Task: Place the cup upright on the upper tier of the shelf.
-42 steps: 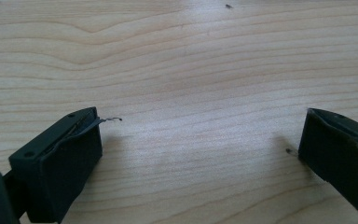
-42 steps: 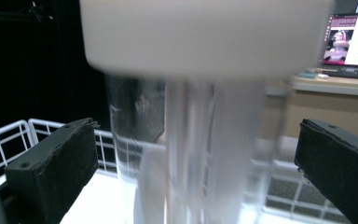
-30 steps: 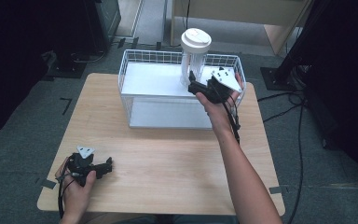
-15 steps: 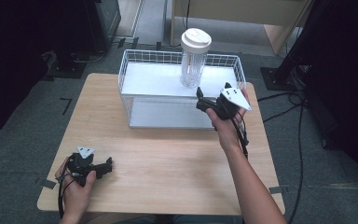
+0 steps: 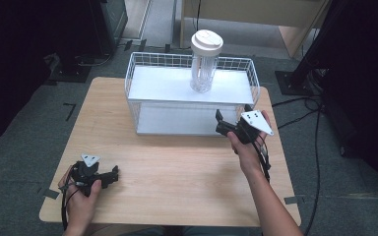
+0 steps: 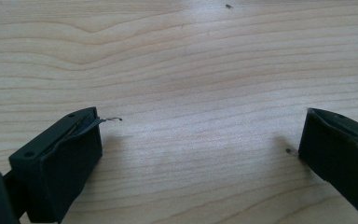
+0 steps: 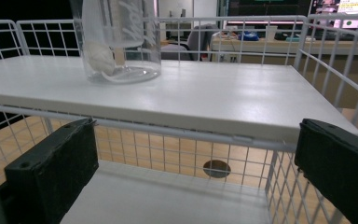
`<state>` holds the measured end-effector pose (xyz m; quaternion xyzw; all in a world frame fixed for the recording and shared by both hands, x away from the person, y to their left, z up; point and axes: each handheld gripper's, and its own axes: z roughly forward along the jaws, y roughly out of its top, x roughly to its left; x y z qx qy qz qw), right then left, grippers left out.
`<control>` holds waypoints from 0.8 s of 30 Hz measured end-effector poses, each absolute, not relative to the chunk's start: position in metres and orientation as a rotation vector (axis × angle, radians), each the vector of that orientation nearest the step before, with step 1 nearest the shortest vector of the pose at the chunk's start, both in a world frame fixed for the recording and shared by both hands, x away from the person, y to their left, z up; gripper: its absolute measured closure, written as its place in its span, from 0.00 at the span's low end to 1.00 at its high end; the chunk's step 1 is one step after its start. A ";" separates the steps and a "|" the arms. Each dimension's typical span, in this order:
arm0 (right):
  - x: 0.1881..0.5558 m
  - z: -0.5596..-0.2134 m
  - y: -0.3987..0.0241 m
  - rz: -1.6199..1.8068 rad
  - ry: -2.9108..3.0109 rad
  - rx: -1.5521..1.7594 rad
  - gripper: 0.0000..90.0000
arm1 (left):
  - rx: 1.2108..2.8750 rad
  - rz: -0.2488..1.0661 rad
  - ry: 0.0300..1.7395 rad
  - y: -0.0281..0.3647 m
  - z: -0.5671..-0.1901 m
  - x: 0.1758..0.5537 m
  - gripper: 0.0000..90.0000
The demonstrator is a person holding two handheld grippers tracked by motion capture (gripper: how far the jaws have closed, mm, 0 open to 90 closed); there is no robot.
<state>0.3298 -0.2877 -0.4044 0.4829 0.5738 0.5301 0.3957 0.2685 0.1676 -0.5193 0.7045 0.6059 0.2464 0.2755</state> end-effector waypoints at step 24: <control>0.279 -0.439 -0.316 1.281 1.539 1.260 0.00 | 1.894 0.657 1.630 0.167 -0.519 0.268 0.00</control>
